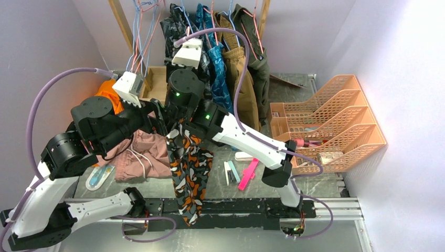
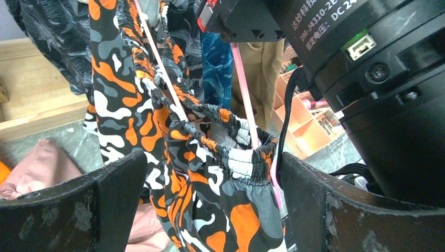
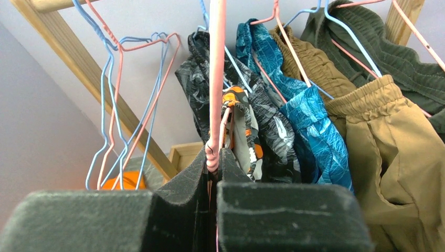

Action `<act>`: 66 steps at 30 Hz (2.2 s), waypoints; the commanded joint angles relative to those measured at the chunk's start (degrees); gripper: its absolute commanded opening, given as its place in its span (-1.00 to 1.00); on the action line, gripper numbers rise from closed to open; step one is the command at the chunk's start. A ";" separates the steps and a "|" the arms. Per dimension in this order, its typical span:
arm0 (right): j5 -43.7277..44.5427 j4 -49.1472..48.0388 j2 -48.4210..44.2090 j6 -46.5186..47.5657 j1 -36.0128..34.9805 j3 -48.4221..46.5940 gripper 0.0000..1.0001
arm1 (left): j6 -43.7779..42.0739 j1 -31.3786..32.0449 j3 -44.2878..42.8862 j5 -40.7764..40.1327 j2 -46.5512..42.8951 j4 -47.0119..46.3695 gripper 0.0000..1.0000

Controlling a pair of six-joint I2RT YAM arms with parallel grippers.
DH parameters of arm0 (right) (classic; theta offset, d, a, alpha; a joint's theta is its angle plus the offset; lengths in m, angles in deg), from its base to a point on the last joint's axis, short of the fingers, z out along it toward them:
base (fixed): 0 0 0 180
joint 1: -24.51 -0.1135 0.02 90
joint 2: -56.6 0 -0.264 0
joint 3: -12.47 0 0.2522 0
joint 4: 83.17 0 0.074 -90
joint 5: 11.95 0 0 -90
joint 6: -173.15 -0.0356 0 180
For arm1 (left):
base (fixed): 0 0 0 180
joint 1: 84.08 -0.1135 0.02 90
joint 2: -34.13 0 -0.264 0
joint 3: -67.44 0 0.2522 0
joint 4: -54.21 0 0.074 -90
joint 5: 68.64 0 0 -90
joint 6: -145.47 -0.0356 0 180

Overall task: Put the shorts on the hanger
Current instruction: Place the hanger at the clothesline.

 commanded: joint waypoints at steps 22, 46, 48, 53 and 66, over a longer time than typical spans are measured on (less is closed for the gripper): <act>-0.36 0.20 0.65 -3.15 0.80 -2.74 -1.00 | -7.98 0.54 11.55 12.60 -10.91 -3.62 0.97; -0.88 2.45 1.03 -5.36 0.27 -3.75 -1.00 | -9.88 0.52 7.96 14.23 -7.09 -5.87 0.97; -0.80 2.36 1.07 -5.24 0.22 -3.69 -1.00 | -10.07 0.50 7.99 11.15 -6.18 -5.56 0.97; -0.94 2.35 0.62 -5.53 0.22 -3.01 -1.00 | -10.72 0.50 9.09 5.57 -6.09 -5.51 0.97; -1.37 2.70 0.86 -6.64 -0.26 -2.99 -1.00 | -12.50 0.50 11.85 1.18 -5.52 -5.66 0.36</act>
